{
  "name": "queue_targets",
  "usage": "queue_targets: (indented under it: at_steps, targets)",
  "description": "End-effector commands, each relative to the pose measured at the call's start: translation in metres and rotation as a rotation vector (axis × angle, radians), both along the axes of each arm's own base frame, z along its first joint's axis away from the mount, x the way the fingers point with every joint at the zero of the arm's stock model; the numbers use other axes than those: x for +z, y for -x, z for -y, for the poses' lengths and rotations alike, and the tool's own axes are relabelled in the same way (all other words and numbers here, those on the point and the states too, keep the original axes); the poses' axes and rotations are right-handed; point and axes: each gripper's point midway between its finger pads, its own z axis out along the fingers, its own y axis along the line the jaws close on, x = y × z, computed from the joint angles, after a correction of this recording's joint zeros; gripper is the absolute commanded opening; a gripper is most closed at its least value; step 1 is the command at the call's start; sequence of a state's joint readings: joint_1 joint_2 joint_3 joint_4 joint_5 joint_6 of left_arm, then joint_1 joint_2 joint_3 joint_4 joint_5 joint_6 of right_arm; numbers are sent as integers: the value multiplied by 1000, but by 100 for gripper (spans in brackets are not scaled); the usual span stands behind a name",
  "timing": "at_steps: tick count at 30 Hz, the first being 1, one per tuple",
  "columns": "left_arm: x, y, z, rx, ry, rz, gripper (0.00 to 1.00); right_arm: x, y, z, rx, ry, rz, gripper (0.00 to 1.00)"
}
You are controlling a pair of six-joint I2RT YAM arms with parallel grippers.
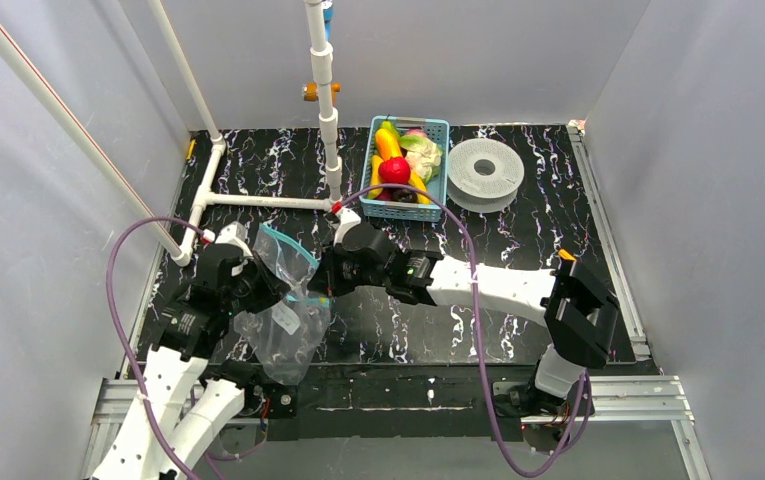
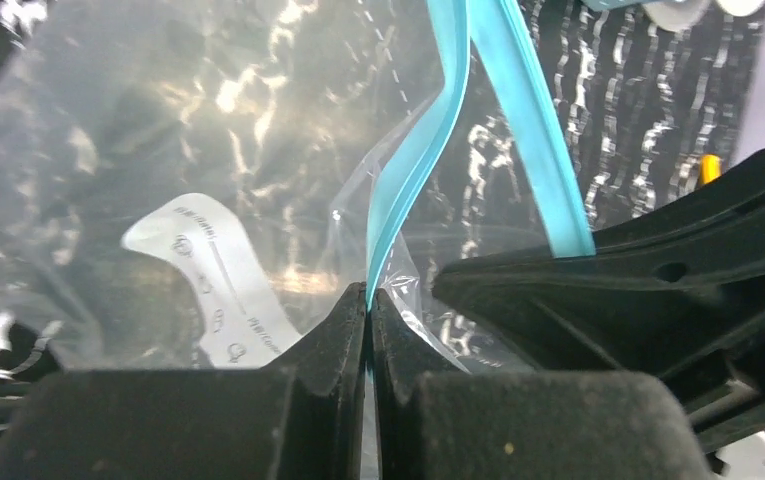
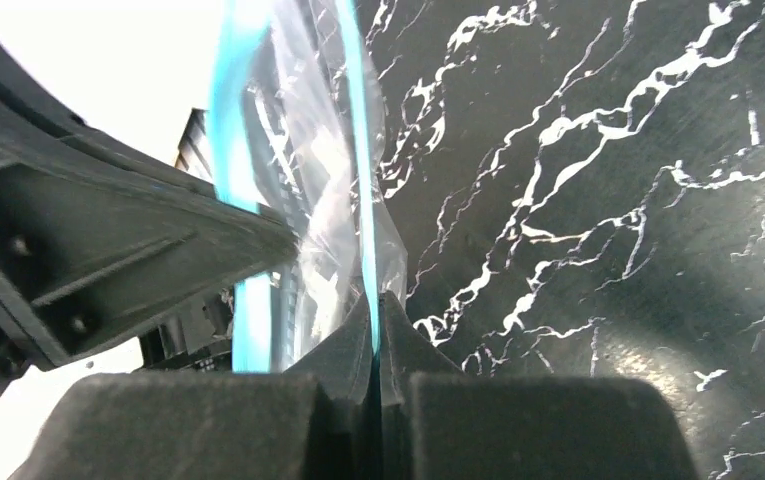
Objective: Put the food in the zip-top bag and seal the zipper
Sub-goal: Open the zipper of the food storage bag at the center of the board, then pick up the fake fruit from the bin.
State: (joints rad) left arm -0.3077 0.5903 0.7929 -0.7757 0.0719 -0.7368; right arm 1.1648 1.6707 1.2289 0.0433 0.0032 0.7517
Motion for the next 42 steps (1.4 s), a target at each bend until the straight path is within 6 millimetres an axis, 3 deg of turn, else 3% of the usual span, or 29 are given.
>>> queue_targets:
  at_steps: [1, 5, 10, 14, 17, 20, 24, 29, 33, 38, 42]
  targets:
    - [14, -18, -34, -35, -288, 78, 0, 9, -23, 13, -56, -63, -29, 1]
    - [16, -33, -32, -141, -374, 133, 0, 0, -26, 16, -43, -45, -25, 4]
    - [-5, -47, -14, -228, -349, 189, 0, -2, -30, 21, -1, 0, 54, 24]
    - [-14, -50, -12, -264, -365, 147, 0, 6, -48, 44, -10, 55, 134, 43]
    - [-20, -50, -21, -233, -405, 122, 0, 13, -66, 71, -38, 83, 179, 61]
    - [-21, -47, -24, -218, -406, 122, 0, 26, -86, 94, -83, 84, 192, 71]
    - [-22, -45, -23, -215, -396, 122, 0, 40, -128, 126, -209, 76, 183, 80]
    - [-22, -44, -21, -221, -385, 116, 0, 36, -200, 159, -375, 130, 169, 97]
    - [-21, -43, -19, -230, -374, 121, 0, 27, -261, 183, -492, 300, 260, 98]
    - [-22, -44, -18, -234, -374, 117, 0, 19, -312, 185, -501, 420, 332, 98]
    - [-24, -44, -16, -244, -368, 107, 0, 3, -338, 179, -477, 492, 388, 98]
